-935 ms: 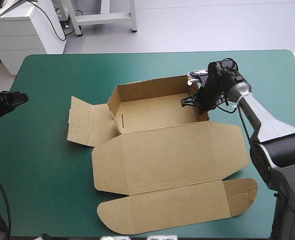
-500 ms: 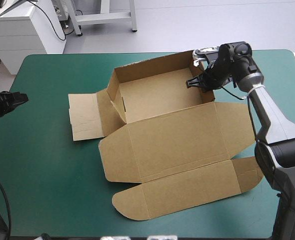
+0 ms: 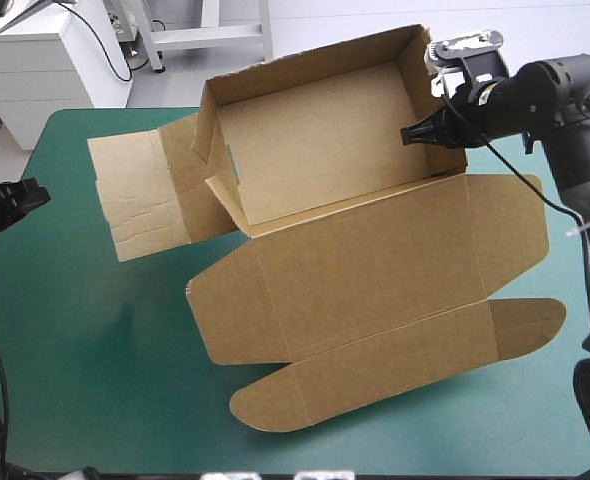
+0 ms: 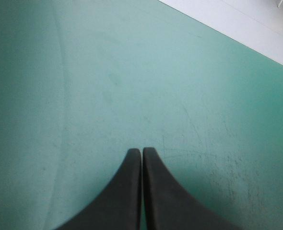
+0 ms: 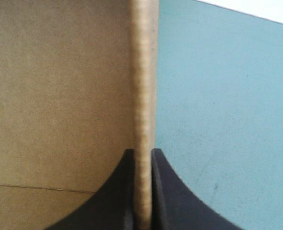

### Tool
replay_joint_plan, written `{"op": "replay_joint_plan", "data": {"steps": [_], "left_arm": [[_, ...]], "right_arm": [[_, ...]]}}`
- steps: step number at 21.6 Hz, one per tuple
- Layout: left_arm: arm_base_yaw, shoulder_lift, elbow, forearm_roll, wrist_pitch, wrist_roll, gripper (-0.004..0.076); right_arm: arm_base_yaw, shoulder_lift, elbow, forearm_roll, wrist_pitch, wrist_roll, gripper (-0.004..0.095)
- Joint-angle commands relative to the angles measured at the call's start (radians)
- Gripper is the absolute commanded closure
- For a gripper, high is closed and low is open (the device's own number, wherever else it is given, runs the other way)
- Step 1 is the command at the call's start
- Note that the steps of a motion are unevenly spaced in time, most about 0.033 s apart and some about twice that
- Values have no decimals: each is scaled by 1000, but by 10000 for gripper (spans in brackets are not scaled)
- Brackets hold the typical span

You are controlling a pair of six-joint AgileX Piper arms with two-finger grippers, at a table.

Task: Fold the box

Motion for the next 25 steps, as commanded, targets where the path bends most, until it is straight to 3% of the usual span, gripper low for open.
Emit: {"op": "replay_joint_plan", "data": {"steps": [1, 4, 6, 8, 14, 25], "left_arm": [[1, 36, -25, -122, -11, 2, 731], [-49, 95, -25, -208, 46, 36, 731], [-181, 113, -25, -262, 51, 46, 732], [-288, 114, -25, -268, 52, 43, 732], [-427, 56, -25, -321, 68, -4, 732], [-575, -35, -31, -388, 88, -17, 732]], "right_arm": [[-7, -123, -35, 45, -4, -14, 929], [-7, -143, -35, 152, -23, -35, 929], [-5, -124, -35, 301, -90, -61, 929], [-5, -93, -35, 356, -133, -64, 929], [-5, -27, -35, 128, -139, -23, 927], [-5, 55, -35, 38, -134, 9, 927]]}}
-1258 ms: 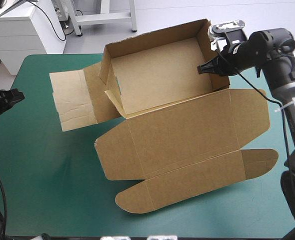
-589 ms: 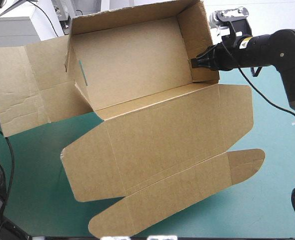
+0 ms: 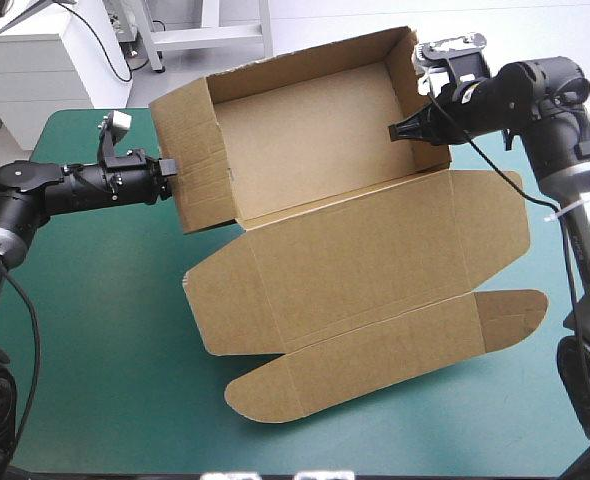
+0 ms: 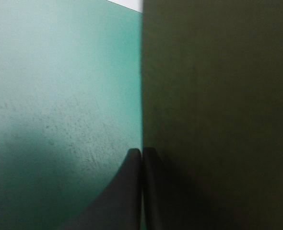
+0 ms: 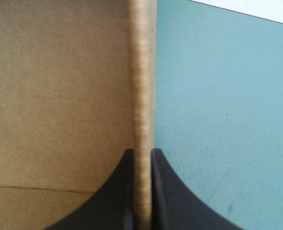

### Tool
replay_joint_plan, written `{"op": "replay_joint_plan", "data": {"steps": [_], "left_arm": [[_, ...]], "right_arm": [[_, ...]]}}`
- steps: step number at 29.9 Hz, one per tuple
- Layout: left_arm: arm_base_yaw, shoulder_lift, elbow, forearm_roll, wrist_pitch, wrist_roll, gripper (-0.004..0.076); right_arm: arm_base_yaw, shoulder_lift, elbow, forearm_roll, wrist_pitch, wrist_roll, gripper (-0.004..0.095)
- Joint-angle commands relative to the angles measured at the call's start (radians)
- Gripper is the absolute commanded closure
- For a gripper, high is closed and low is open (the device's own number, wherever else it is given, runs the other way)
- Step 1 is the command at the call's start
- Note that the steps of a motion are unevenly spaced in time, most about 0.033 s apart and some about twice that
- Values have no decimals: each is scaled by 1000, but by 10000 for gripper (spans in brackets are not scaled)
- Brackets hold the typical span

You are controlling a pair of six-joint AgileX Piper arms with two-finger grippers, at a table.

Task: Fold the box

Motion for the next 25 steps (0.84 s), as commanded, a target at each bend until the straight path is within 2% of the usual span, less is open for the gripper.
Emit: {"op": "replay_joint_plan", "data": {"steps": [1, 7, 9, 12, 17, 18, 20, 25], "left_arm": [[-29, -52, -36, -100, 16, -5, 732], [-35, -52, -40, -149, 23, 8, 727], [-35, -52, -40, -152, 32, 8, 701], [-35, -52, -50, -161, 63, 8, 600], [-35, -52, -75, -241, 125, 8, 314], [-35, -52, -78, -255, 135, 8, 278], [-35, -52, -77, -297, 164, 6, 223], [-35, -52, -77, -259, 162, 3, 215]], "right_arm": [[-5, -26, -30, 5, -59, 14, 927], [-5, -5, -30, 5, -44, 14, 927], [-5, -6, -30, 2, -44, 14, 927], [-5, -6, -30, -11, -44, 14, 927], [-5, -6, -30, -22, -40, 14, 927], [-5, -6, -30, -22, -40, 14, 926], [-5, -6, -30, -24, -37, 14, 927], [-5, -6, -30, -26, -26, 14, 927]]}}
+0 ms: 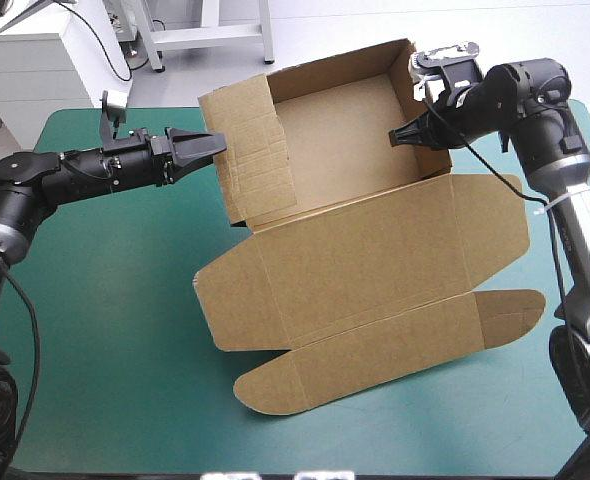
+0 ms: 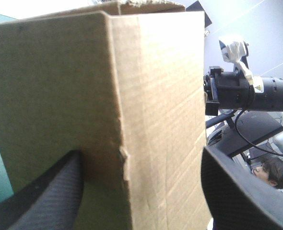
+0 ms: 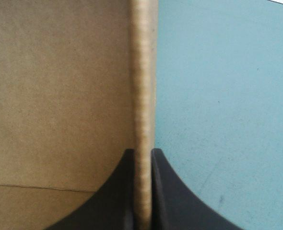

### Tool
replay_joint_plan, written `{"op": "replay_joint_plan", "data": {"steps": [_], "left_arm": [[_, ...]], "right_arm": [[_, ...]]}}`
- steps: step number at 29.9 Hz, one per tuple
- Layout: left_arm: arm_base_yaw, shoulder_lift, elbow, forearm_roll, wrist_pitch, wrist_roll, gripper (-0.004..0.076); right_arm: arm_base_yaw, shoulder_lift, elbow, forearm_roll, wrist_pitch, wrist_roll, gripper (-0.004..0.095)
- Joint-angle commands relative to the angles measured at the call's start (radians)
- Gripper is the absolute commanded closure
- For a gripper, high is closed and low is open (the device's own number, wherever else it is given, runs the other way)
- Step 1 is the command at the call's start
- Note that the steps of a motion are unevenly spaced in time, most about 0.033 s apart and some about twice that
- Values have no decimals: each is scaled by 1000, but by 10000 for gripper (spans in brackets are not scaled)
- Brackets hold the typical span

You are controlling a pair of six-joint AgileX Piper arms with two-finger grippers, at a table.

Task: Fold the box

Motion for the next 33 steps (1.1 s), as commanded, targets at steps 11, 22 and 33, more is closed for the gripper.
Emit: {"op": "replay_joint_plan", "data": {"steps": [11, 22, 33], "left_arm": [[-8, -47, -33, -37, 12, -25, 232], [-180, -158, -33, 372, -345, -297, 232], [-374, -201, -33, 892, -553, -774, 232]], "right_arm": [[-4, -53, -30, 15, -31, 43, 926], [200, -54, -30, -342, -47, 178, 928], [306, -53, -103, -432, -32, 255, 927]]}}
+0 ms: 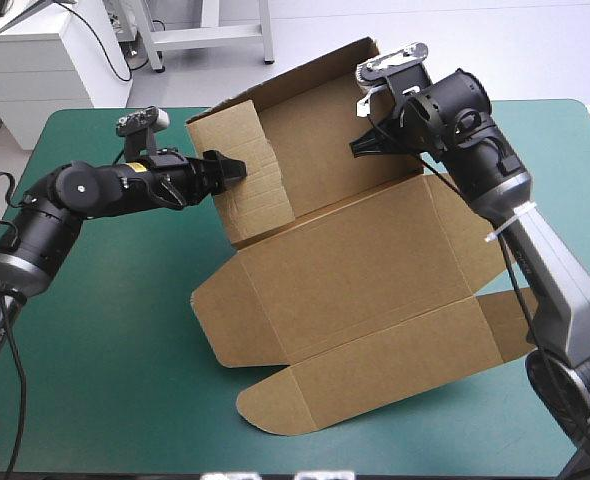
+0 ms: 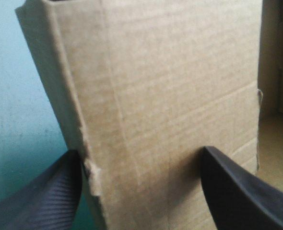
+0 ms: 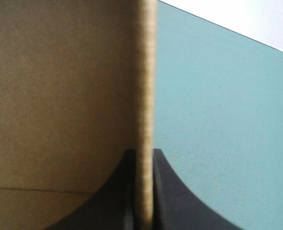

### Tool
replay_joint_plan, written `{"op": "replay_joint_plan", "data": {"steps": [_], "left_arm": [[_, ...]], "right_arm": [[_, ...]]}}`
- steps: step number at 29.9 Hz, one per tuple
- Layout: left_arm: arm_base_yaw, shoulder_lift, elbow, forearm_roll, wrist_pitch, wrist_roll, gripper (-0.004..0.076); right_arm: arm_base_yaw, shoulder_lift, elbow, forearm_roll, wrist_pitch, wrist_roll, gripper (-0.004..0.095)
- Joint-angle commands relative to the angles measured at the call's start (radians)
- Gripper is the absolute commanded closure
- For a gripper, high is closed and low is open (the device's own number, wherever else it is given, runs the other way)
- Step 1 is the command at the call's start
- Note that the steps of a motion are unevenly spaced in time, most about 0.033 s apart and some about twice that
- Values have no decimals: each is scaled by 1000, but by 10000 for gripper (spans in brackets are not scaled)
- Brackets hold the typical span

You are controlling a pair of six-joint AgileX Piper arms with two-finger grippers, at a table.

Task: Fold the box

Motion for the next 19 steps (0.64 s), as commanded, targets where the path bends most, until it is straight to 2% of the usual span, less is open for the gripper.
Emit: {"op": "replay_joint_plan", "data": {"steps": [1, 6, 19], "left_arm": [[-61, -38, -33, 83, -81, -144, 232], [-83, -34, -22, 142, -162, -251, 232], [-83, -37, 49, 143, -222, -251, 255]], "right_arm": [[24, -53, -71, -7, -51, 19, 927], [27, -53, -121, -7, -21, 19, 927], [27, -53, -137, -7, 20, 19, 927]]}}
